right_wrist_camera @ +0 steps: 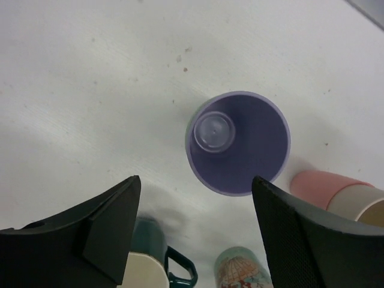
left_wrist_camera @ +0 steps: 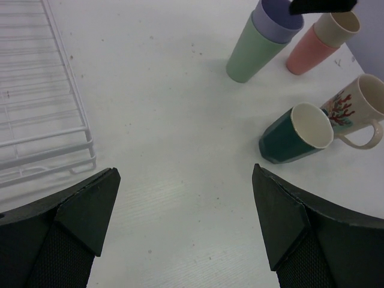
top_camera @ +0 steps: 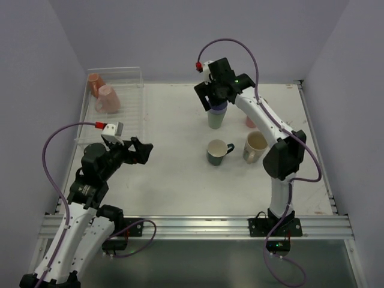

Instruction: Unload the cups from the dish rack

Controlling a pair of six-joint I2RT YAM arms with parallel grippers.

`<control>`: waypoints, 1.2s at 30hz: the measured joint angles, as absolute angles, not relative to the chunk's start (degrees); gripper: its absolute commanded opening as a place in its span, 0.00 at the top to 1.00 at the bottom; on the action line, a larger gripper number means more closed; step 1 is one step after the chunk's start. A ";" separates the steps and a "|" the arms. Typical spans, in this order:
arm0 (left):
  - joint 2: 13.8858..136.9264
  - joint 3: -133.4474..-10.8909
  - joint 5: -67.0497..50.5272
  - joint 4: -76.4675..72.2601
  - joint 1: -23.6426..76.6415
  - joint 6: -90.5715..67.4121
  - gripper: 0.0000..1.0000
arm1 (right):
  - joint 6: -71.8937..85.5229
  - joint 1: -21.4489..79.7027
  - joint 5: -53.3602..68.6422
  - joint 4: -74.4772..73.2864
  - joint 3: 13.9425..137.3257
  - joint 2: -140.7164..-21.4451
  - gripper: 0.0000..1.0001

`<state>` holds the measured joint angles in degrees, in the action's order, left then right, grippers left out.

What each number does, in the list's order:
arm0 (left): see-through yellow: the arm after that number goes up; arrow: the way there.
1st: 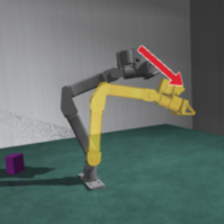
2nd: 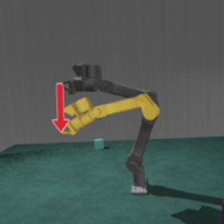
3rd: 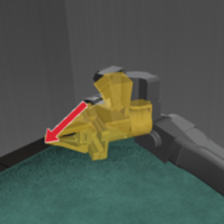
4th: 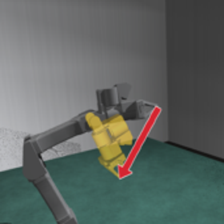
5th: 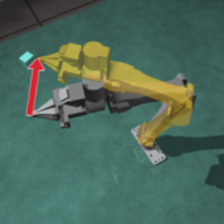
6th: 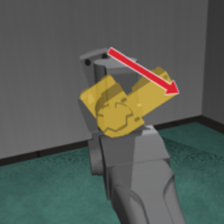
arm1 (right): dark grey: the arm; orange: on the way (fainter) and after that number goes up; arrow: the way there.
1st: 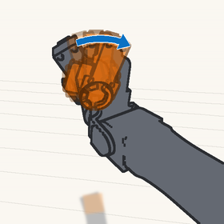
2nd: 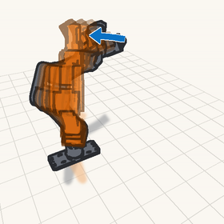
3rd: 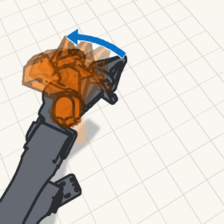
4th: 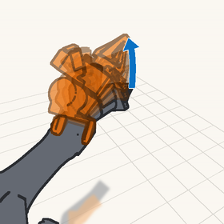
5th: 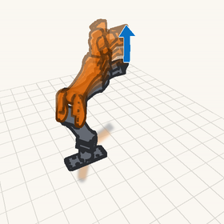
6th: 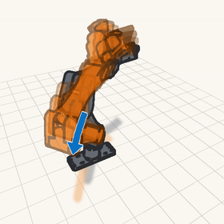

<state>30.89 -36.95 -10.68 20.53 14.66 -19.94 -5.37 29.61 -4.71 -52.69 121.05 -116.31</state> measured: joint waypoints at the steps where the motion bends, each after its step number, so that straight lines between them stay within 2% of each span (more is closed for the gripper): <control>1: 31.55 -36.97 -10.13 20.16 14.63 -19.99 0.00 | -4.56 29.78 -4.45 -50.81 118.87 -113.99 0.20; 2: 32.38 -37.19 -9.47 19.90 14.63 -20.25 0.00 | -3.62 30.02 -4.12 -48.77 116.51 -111.46 0.15; 5: 36.42 -39.86 -6.26 19.27 14.63 -20.93 0.00 | 0.30 31.20 -3.07 -39.53 106.00 -101.01 0.10; 12: 52.25 -52.34 6.59 13.76 13.91 -21.91 0.00 | 13.61 36.64 2.66 -13.37 71.48 -70.59 0.10; 19: 73.54 -66.00 10.55 9.10 5.50 -21.12 0.00 | 25.56 40.18 7.11 0.64 49.80 -58.96 0.11; 26: 88.47 -73.10 12.58 6.35 -0.95 -16.58 0.00 | 31.81 41.93 11.18 5.41 41.01 -53.43 0.10; 36: 104.84 -85.06 15.27 4.86 -4.91 -9.69 0.00 | 33.50 42.00 15.75 8.78 38.83 -51.20 0.10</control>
<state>104.84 -85.06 15.27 4.86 -4.91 -9.69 33.50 42.00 15.75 8.78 38.83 -51.20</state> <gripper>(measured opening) 0.998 0.898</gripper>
